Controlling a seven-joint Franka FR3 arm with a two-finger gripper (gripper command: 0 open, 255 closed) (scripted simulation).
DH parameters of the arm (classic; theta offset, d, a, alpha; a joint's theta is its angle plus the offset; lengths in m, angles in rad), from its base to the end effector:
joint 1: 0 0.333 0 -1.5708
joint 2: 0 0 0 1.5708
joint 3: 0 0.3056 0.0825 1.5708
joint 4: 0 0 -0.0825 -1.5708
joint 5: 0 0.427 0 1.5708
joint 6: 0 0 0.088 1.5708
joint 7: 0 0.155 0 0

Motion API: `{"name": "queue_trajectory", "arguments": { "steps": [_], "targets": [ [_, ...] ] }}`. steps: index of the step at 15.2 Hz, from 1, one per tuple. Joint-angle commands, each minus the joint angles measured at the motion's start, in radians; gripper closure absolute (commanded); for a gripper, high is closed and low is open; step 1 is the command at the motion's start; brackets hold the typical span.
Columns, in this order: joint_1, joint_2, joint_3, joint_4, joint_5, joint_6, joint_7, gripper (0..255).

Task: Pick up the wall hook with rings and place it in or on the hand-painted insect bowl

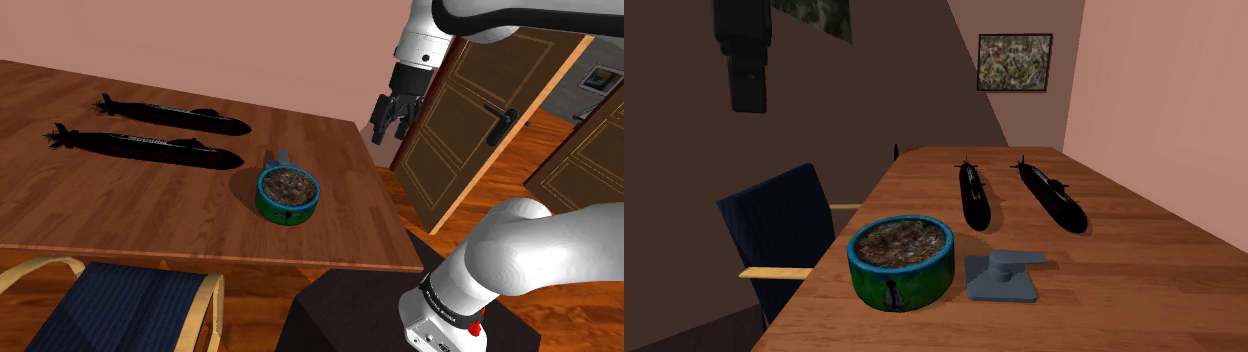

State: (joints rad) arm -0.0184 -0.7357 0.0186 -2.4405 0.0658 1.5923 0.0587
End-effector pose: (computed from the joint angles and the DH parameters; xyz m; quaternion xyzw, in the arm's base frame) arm 0.3604 0.0102 0.4759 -0.9975 0.0345 0.0569 0.0250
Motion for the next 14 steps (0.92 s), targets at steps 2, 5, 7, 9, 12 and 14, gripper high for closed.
{"name": "queue_trajectory", "arguments": {
  "steps": [2,5,7,9,12,14],
  "targets": [
    [-0.001,0.029,0.002,-0.004,0.000,0.036,0.001,0],
    [-0.003,0.122,0.010,-0.007,-0.003,0.142,0.003,0],
    [-0.005,0.190,0.014,-0.002,-0.005,0.209,0.006,0],
    [-0.007,0.260,0.018,0.010,-0.007,0.274,0.009,0],
    [-0.010,0.369,0.024,0.038,-0.013,0.365,0.015,0],
    [-0.013,0.444,0.028,0.063,-0.019,0.420,0.019,0]
  ]
}}
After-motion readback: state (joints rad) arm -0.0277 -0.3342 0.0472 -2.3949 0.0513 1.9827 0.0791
